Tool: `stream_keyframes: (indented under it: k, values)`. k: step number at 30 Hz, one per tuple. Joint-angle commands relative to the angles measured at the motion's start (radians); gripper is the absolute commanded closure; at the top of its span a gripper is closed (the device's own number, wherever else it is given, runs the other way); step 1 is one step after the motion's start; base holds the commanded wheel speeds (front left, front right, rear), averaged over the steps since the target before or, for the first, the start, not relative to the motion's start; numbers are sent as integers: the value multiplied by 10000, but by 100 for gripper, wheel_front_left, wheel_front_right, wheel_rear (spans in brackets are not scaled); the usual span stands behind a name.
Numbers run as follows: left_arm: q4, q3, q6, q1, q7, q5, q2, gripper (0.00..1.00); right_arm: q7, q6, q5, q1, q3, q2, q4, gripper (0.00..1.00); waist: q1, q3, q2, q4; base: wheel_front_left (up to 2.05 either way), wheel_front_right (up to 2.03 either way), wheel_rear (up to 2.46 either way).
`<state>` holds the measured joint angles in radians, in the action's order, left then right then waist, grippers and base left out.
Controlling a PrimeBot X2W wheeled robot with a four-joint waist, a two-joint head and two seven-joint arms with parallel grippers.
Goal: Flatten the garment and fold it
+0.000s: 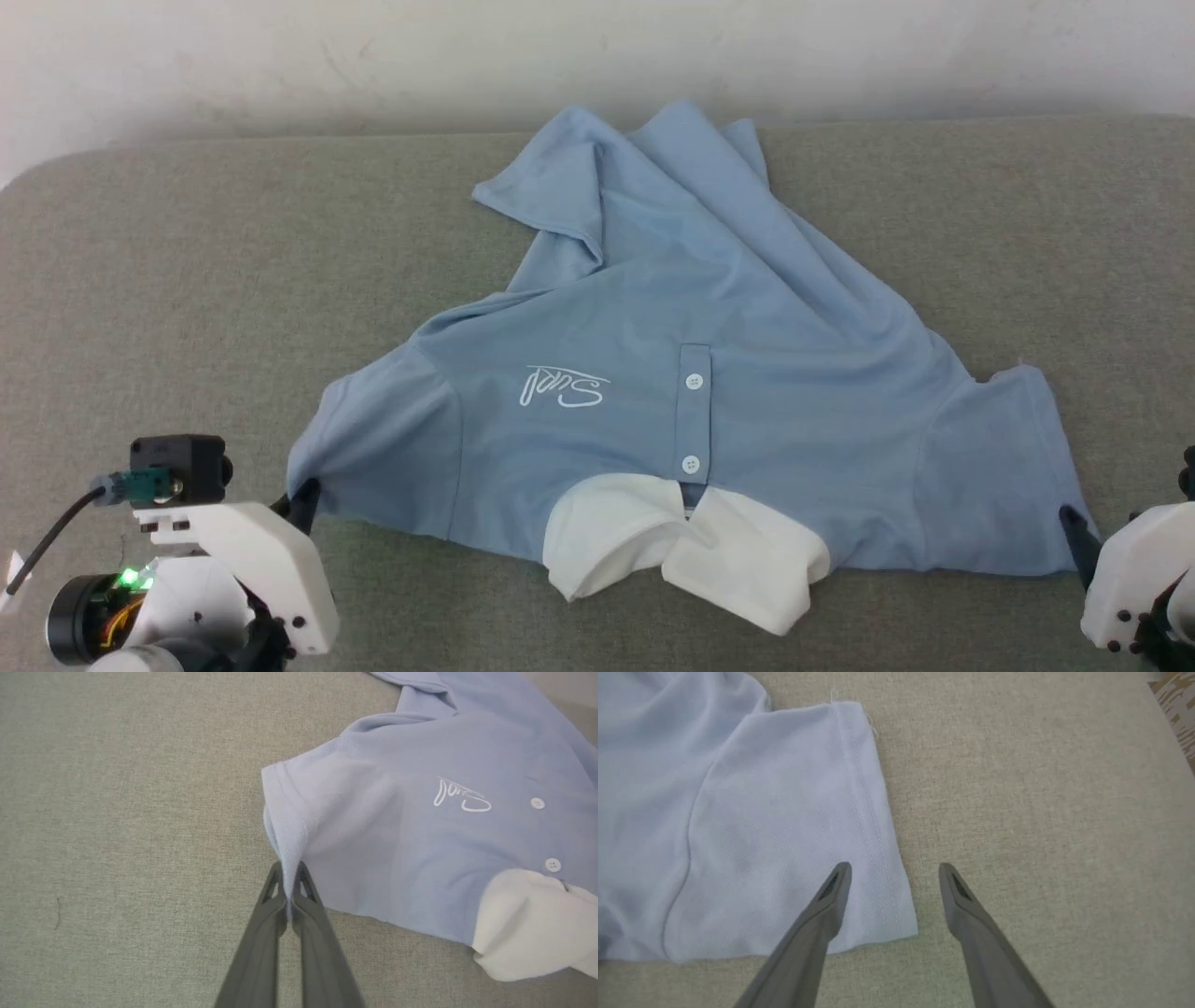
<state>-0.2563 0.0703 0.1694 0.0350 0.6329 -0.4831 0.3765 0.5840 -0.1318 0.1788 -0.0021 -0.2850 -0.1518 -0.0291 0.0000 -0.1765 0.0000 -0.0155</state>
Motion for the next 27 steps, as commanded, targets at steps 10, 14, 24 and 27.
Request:
stream_keyframes:
  k: [10,14,24,27]
  values:
    - [-958,352,173,97,280,193,-36,100,2508,11,354,63,-158,-41,295,0,0,-489,0,-332,0,0,0]
    - [-1002,409,157,13,259,230,-18,100,2646,11,308,89,-65,29,-82,0,0,-635,0,-406,0,0,0]
    - [-791,461,-153,-249,-114,157,75,100,1601,11,549,-185,431,-201,-407,100,0,-445,0,-252,0,0,0]
    - [-843,289,-217,-276,-329,128,177,100,1244,11,1177,-419,380,-266,-46,100,0,-160,0,-117,0,0,0]
